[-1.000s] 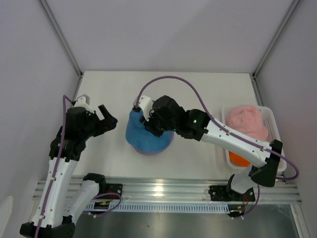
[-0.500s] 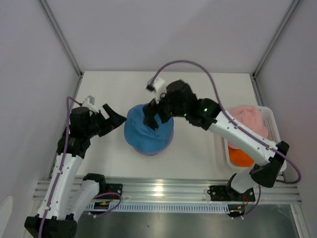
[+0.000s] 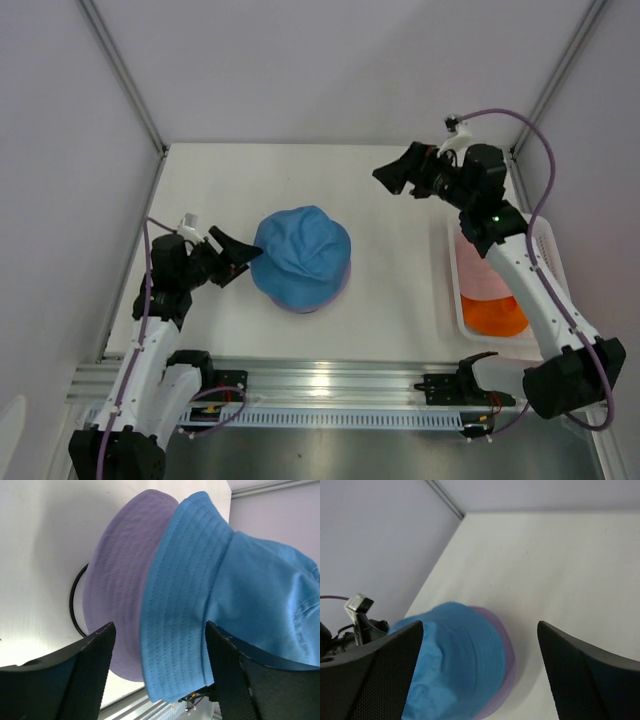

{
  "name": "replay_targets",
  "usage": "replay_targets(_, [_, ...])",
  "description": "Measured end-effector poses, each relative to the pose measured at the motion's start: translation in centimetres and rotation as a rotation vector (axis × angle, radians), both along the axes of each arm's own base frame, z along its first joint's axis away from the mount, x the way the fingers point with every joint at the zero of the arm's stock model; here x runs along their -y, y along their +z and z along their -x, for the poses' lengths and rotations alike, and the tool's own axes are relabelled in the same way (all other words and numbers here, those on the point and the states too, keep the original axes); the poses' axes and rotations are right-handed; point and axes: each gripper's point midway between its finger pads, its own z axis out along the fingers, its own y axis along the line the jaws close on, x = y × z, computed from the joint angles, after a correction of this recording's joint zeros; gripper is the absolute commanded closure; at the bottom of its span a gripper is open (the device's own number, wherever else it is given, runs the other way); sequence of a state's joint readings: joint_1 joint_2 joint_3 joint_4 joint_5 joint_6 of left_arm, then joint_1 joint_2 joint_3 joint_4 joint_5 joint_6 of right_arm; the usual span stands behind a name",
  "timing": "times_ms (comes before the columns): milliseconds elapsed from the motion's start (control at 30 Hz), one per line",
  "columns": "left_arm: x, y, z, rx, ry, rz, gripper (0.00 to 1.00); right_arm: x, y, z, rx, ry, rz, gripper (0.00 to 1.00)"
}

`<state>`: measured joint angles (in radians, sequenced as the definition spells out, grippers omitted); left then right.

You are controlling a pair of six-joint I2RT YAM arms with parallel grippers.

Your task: Stack the hats

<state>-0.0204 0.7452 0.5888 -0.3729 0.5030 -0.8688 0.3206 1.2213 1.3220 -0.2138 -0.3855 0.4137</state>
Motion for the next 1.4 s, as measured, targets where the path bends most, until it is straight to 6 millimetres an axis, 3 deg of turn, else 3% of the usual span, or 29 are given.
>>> replay_targets(167, [-0.2, -1.2, 0.2, 0.009, 0.013, 0.068, 0.48, -1.7, -11.6, -0.9, -0.304, 0.040, -0.052, 0.00])
replay_targets(267, [0.1, -1.5, 0.2, 0.005, 0.001, 0.091, 0.58, -3.4, -14.9, -0.3, -0.410, 0.072, -0.062, 0.01])
replay_targets(333, [0.2, -1.2, 0.1, 0.017, -0.002, 0.098, 0.67, -5.1, -15.5, 0.2, -0.428, 0.107, -0.067, 0.00])
replay_targets(367, [0.2, -0.9, 0.0, 0.029, -0.005, 0.100, 0.80, -6.1, -15.5, 0.6, -0.428, 0.130, -0.069, 0.02])
replay_targets(467, [0.2, -0.5, -0.2, 0.047, -0.007, 0.104, 0.99, -8.7, -15.6, 1.5, -0.432, 0.183, -0.088, 0.06])
replay_targets(600, [0.4, -0.8, -0.2, 0.037, -0.019, 0.107, 0.99, -10.0, -17.4, 1.4, -0.491, 0.171, -0.117, 0.09])
replay_targets(767, [0.4, -1.0, -0.3, 0.028, -0.018, 0.106, 0.99, -8.8, -19.8, 0.8, -0.555, 0.083, -0.129, 0.09])
replay_targets(933, [0.3, -1.4, -0.4, 0.020, -0.012, 0.098, 0.99, -7.5, -21.2, 0.2, -0.587, 0.025, -0.172, 0.19])
replay_targets(1133, [0.2, -3.4, -0.1, -0.039, -0.005, 0.095, 0.99, -7.9, -21.5, 0.0, -0.596, 0.030, -0.221, 0.37])
replay_targets(1300, [-0.1, -3.7, -0.3, -0.034, 0.003, 0.075, 0.99, -8.8, -22.5, 0.6, -0.629, 0.063, -0.258, 0.53])
replay_targets(1333, [-0.1, -3.7, -0.3, -0.033, 0.004, 0.073, 0.99, -8.9, -22.6, 0.7, -0.635, 0.068, -0.265, 0.63])
replay_targets(1400, [-0.1, -3.7, -0.4, -0.032, 0.005, 0.069, 0.99, -9.1, -22.5, 0.7, -0.637, 0.076, -0.274, 0.74])
